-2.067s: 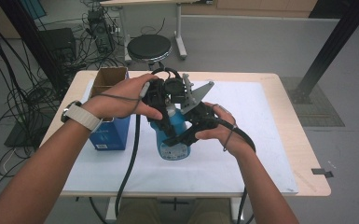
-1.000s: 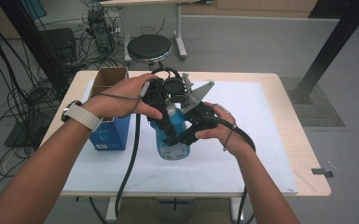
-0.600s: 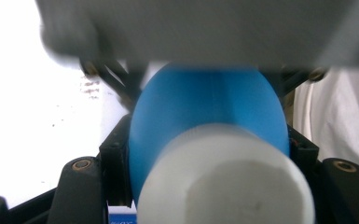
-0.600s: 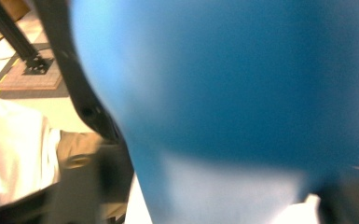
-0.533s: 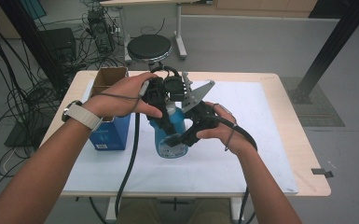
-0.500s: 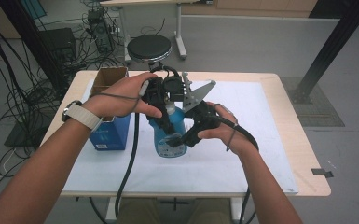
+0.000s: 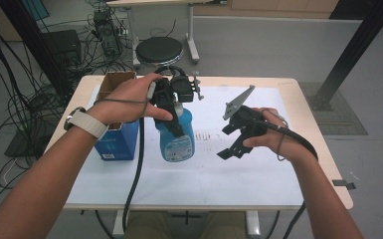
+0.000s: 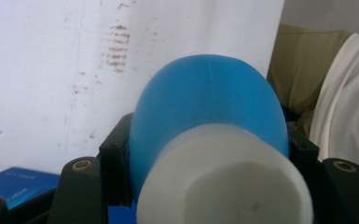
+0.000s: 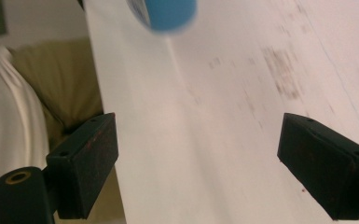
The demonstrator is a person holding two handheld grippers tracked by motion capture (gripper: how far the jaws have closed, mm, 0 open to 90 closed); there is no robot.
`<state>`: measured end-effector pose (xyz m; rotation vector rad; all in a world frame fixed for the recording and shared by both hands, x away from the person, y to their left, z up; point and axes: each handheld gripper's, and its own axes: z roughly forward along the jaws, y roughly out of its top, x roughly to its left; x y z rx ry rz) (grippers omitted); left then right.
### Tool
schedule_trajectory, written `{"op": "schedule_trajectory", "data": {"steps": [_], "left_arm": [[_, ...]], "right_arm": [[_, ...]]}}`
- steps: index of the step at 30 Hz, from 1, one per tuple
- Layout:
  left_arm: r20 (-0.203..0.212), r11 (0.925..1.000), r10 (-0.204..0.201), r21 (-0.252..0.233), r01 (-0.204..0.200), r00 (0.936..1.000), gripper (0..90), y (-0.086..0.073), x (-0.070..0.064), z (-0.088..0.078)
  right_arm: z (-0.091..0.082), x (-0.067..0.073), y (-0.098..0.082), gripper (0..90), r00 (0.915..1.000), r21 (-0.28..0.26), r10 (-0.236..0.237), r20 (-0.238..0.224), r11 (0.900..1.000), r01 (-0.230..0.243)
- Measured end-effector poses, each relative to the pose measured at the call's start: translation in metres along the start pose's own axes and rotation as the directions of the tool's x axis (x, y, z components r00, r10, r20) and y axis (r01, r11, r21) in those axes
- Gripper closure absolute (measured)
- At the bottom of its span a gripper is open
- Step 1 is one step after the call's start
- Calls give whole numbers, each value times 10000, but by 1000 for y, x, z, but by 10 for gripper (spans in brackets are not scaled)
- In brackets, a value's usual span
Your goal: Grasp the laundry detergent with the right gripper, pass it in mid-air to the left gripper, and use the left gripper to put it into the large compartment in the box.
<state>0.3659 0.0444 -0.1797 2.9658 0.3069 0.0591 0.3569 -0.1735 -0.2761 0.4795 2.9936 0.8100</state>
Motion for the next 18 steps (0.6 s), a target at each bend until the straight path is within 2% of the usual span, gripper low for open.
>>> {"op": "schedule_trajectory", "data": {"steps": [2, 6, 10, 15, 18], "left_arm": [[-108, 9995, -296, 121, 297, 9995, 374, 1, 3, 0], [-177, 9944, -1013, 270, 1017, 9947, 374, -1, 11, -2], [-306, 9850, -1681, 338, 1691, 9853, 374, -3, 17, -3], [-433, 9742, -2220, 316, 2234, 9741, 374, -6, 23, -5], [-580, 9644, -2594, 380, 2617, 9640, 374, -6, 26, -6]], "right_arm": [[-4, -4, -7, 124, 9997, 383, 235, -17, 9990, -234], [-14, -11, -19, 122, 9985, 773, 450, 317, 9959, -474], [-21, -15, -28, 121, 9962, 1407, 569, 653, 9879, -656], [-27, -18, -36, 119, 9947, 1724, 693, 758, 9817, -815], [-29, -18, -39, 119, 9938, 1847, 660, 900, 9794, -818]]}}
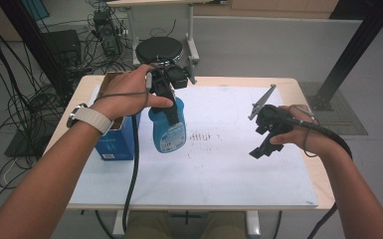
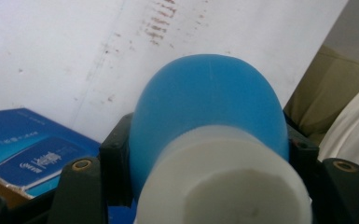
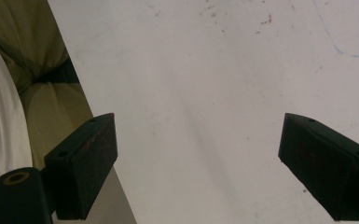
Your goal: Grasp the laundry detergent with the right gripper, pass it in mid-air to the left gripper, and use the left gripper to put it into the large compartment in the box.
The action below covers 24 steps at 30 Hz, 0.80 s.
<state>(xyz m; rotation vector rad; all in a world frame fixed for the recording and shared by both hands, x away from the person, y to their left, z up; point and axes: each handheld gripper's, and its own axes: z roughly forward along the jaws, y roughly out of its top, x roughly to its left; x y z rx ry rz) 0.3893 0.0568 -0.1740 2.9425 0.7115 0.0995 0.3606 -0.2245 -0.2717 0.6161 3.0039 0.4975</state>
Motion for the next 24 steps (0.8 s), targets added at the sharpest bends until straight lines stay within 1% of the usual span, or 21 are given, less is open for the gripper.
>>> {"op": "schedule_trajectory", "data": {"steps": [1, 5, 7, 9, 11, 13, 15, 17, 18, 21, 22, 24], "left_arm": [[-75, 10000, -78, 51, 79, 9999, 374, 0, 1, -1], [-262, 9974, -719, 1, 719, 9971, 374, 2, 4, -10], [-422, 9938, -1108, -163, 1102, 9929, 374, 1, 6, -17], [-668, 9876, -1558, -278, 1542, 9855, 374, 0, 8, -26], [-900, 9795, -2008, -372, 1981, 9755, 374, -1, 10, -34], [-1048, 9704, -2412, -413, 2381, 9648, 374, -1, 14, -43], [-1112, 9618, -2737, -379, 2711, 9554, 374, -1, 18, -50], [-1229, 9528, -3035, -391, 3010, 9449, 374, -1, 21, -56], [-1303, 9496, -3135, -365, 3115, 9406, 374, -1, 22, -58], [-1449, 9306, -3658, -434, 3635, 9193, 373, -3, 28, -65], [-1480, 9222, -3865, -494, 3835, 9103, 374, -5, 30, -67], [-1486, 9085, -4180, -662, 4127, 8962, 374, -9, 35, -71]], "right_arm": [[0, 0, -1, 119, 10000, 93, -1, 47, 10000, 1], [0, -2, -4, 119, 9997, 584, -42, 236, 9983, 28], [0, -4, -5, 118, 9996, 547, -7, 273, 9985, -8], [0, -6, -7, 117, 9996, 481, -5, 275, 9988, -8], [0, -8, -8, 117, 9998, 491, 14, 219, 9988, -25], [0, -8, -8, 117, 9998, 516, 8, 216, 9987, -19], [-1, -8, -7, 117, 9999, 495, -50, 125, 9988, 44], [-2, -8, -7, 117, 9998, 441, -105, 147, 9990, 99], [-2, -9, -7, 117, 9998, 418, -167, 145, 9990, 161], [-2, -9, -8, 114, 9997, 372, -219, 145, 9991, 213], [-2, -9, -8, 115, 9996, 378, -254, 115, 9990, 249], [-1, -9, -9, 115, 9995, 425, -291, 95, 9987, 287]]}}
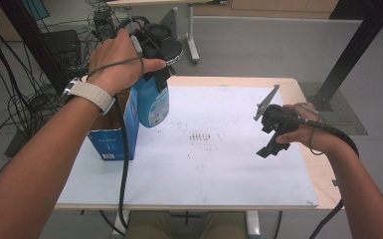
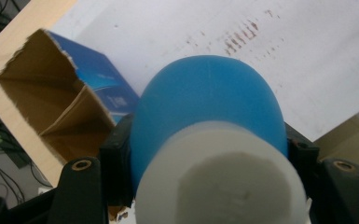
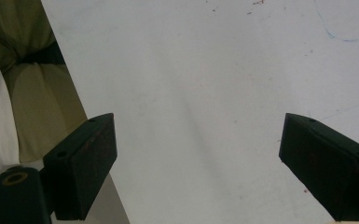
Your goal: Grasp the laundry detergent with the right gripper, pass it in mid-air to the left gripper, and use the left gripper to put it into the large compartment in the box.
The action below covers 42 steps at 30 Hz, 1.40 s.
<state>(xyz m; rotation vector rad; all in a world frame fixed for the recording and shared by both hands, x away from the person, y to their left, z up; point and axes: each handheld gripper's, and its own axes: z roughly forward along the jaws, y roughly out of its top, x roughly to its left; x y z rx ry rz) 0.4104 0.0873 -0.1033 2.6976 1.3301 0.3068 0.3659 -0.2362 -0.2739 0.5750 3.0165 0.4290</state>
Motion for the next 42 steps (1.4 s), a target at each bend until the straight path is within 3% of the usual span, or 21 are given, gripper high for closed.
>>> {"op": "schedule_trajectory", "data": {"steps": [4, 8, 9, 17, 19, 30, 34, 35, 38, 42], "left_arm": [[-24, 9979, -627, -136, 627, 9980, 374, -3, 13, -4], [-145, 9917, -1268, -255, 1264, 9918, 374, -5, 23, -8], [-180, 9918, -1268, -170, 1265, 9918, 374, -6, 27, -9], [-487, 9767, -2131, 145, 2140, 9758, 374, -12, 52, -17], [-615, 9715, -2344, 210, 2360, 9702, 374, -13, 59, -19], [-845, 9274, -3654, 524, 3704, 9270, 374, -23, 92, -20], [-823, 9164, -3904, 608, 3957, 9169, 374, -27, 100, -17], [-804, 9105, -4046, 572, 4095, 9109, 374, -28, 102, -16], [-825, 9006, -4261, 561, 4310, 9009, 374, -30, 108, -12], [-868, 8924, -4419, 589, 4474, 8928, 374, -33, 113, -6]], "right_arm": [[1, -2, -2, 114, 10000, -61, -10, -50, 10000, 9], [3, -5, -2, 114, 10000, -66, -11, -65, 10000, 10], [4, -5, -2, 115, 10000, -72, -3, -82, 10000, 2], [8, -11, -1, 114, 9999, -33, 1, -172, 10000, -2], [9, -13, -2, 114, 9998, -45, 16, -202, 10000, -16], [13, -21, -1, 114, 9997, -26, 82, -230, 10000, -83], [14, -25, 1, 114, 9996, -90, 139, -256, 9999, -141], [15, -25, 1, 114, 9995, -91, 158, -275, 9998, -161], [16, -26, 2, 114, 9995, -71, 142, -300, 9999, -144], [19, -27, 3, 114, 9992, -53, 140, -362, 9999, -142]]}}
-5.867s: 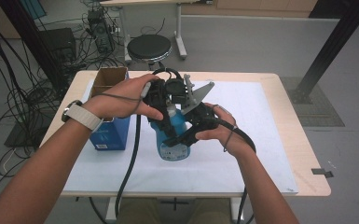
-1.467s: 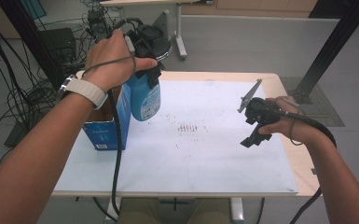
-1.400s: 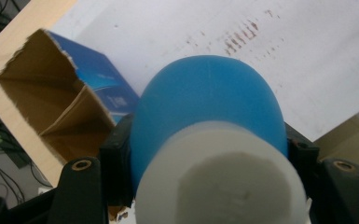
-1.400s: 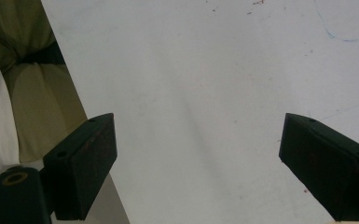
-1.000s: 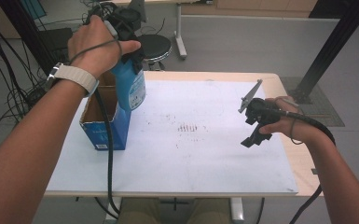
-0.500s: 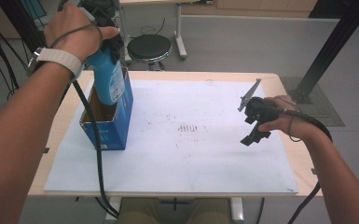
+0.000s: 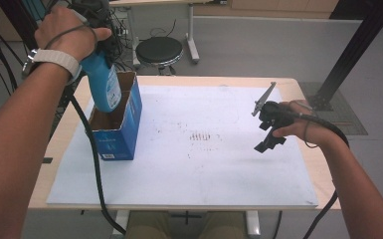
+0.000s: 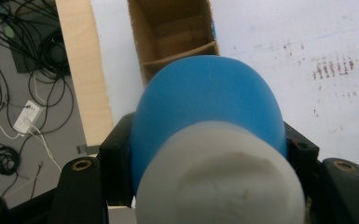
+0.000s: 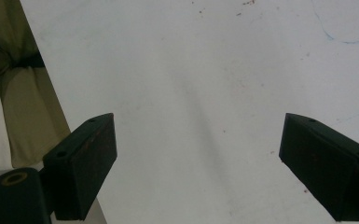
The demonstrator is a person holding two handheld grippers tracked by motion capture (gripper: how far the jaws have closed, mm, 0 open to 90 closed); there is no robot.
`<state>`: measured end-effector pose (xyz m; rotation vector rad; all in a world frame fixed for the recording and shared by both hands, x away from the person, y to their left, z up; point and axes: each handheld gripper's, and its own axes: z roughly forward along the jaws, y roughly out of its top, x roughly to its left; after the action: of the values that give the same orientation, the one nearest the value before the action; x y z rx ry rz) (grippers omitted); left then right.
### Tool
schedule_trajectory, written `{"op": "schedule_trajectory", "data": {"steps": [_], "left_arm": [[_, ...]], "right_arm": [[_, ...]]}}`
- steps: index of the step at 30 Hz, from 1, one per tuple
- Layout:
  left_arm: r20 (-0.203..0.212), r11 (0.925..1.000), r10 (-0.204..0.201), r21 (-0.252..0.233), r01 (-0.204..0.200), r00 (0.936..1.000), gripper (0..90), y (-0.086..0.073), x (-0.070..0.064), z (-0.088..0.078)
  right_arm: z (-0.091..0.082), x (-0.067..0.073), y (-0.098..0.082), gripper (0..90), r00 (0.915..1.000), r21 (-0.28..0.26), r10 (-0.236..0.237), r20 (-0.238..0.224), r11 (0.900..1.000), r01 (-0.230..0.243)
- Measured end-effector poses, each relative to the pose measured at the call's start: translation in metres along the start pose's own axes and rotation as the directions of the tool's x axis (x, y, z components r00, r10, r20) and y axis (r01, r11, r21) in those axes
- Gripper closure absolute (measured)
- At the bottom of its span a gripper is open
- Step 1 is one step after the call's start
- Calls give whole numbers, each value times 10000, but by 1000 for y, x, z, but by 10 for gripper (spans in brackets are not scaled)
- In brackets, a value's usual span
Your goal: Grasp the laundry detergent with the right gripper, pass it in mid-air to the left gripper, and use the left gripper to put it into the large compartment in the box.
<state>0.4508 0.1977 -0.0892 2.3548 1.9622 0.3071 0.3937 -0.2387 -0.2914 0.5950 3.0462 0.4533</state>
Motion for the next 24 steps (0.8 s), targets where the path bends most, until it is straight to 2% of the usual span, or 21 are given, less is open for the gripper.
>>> {"op": "schedule_trajectory", "data": {"steps": [8, 24], "left_arm": [[32, 9997, -259, 54, 259, 9997, 374, 0, 7, 14], [61, 9992, -362, 169, 361, 9993, 375, -3, 15, 51]], "right_arm": [[5, -2, 1, 112, 9999, 18, 89, -81, 10000, -89], [11, -3, -1, 110, 9996, -4, 234, -136, 9997, -234]]}}
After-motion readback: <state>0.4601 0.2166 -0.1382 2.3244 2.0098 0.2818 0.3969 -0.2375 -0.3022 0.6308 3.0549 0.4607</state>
